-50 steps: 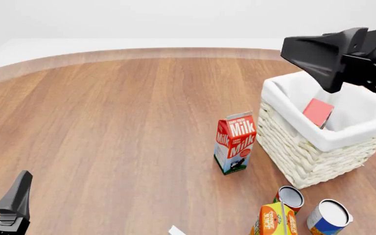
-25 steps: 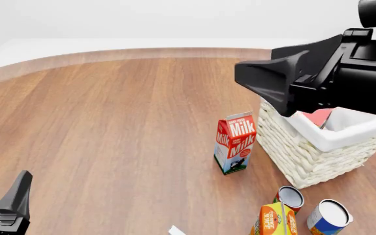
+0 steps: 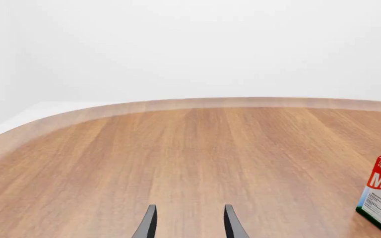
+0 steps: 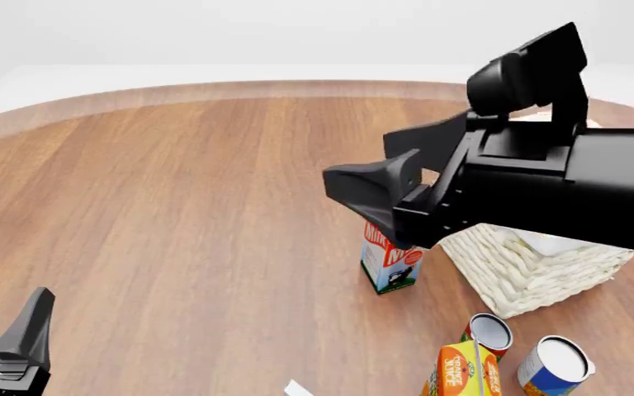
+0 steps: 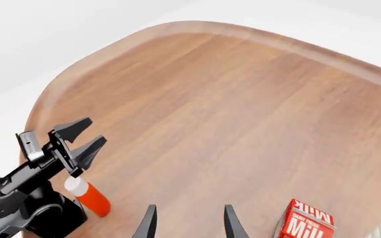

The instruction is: Pick up the cream cheese box and the butter, and put them in the basket.

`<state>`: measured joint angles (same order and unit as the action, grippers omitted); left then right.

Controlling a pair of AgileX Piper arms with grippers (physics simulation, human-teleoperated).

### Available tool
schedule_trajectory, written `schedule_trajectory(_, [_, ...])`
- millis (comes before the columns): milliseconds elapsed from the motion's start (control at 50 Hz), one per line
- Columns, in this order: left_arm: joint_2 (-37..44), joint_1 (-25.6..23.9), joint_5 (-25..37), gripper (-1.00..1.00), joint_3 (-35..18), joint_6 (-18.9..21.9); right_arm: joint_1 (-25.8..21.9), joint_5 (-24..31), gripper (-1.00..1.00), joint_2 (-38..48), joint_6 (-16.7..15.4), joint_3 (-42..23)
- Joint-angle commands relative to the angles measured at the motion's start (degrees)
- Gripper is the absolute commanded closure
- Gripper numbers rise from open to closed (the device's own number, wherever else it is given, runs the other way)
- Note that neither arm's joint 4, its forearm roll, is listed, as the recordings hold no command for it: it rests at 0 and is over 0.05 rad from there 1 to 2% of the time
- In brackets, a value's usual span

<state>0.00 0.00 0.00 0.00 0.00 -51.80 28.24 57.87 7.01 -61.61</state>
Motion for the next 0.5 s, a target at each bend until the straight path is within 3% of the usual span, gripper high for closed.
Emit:
schedule_trajectory(20, [0.0, 0.0, 0.0, -1.0, 0.0, 0.0, -2.1, -2.16, -1.0, 2.18, 1.23, 3.32])
schedule_trajectory(500, [0.0, 0.0, 0.0, -1.0, 0.0, 0.0, -3.37, -3.37, -1.0, 3.79, 2.73, 7.05])
